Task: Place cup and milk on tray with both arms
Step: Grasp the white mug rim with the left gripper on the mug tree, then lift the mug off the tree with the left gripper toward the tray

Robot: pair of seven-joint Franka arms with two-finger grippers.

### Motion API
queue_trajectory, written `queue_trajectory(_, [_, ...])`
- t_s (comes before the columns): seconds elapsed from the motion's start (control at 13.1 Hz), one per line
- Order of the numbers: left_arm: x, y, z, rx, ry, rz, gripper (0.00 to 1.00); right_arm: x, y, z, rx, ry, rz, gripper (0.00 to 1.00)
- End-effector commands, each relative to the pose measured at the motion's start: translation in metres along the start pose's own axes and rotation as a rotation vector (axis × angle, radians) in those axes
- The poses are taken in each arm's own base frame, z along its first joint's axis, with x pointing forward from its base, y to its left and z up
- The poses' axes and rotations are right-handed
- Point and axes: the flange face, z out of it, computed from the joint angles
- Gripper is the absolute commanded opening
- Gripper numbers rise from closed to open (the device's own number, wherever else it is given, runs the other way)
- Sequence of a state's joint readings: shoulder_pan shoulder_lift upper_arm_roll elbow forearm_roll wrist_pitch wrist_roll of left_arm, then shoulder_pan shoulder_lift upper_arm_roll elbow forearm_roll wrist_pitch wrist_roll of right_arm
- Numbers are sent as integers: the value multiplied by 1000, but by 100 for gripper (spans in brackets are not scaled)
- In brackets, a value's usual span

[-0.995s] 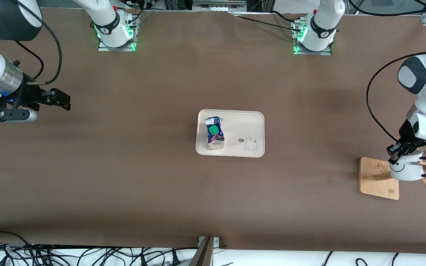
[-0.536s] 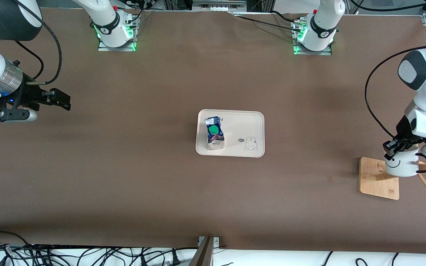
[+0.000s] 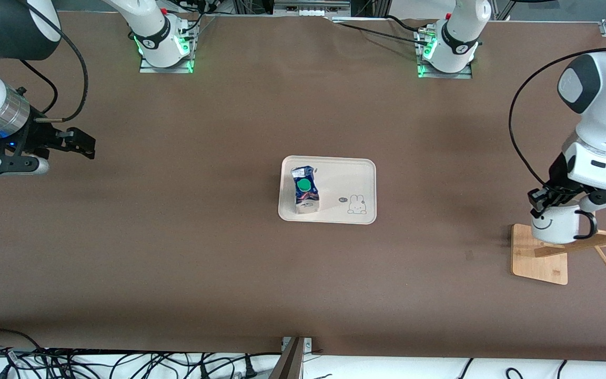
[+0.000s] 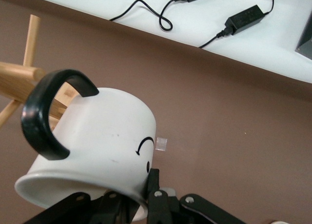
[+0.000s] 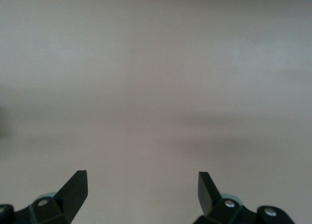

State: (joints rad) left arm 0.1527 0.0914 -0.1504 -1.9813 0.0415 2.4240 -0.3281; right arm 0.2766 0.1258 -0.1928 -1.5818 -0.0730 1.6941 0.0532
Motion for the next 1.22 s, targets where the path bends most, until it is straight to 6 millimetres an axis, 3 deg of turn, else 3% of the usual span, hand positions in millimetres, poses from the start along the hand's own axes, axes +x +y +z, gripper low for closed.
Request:
queue_trajectory(0.0, [-5,15,-20,-2,0,32,7,5,4,-2,-27,28,1,100])
queue_trajectory(0.15, [-11,33,-24,-12,-4,61,7,3,1,-4,-28,25,-7,100])
queue_trajectory(0.38, [-17,60,-50,-5,-53,107,6,1,0,-11,-23,38,-13,100])
queue_trajectory(0.54, [-28,89,-68,27,-175,157,6,-3,7,-17,-11,43,-9,100])
queue_trajectory(0.69, [-45,115,-83,70,-326,209,6,-5,-1,-21,-5,50,-23,100])
queue_trajectory(0.92, [-49,131,-66,68,-424,201,0,-11,-16,-26,0,39,-45,100])
queue_trajectory(1.07, [-59,175,-61,43,-434,266,0,-14,-13,-27,2,29,-38,100])
queue_trajectory(1.15, [-62,188,-51,44,-466,275,0,-15,-10,-25,13,9,-28,100])
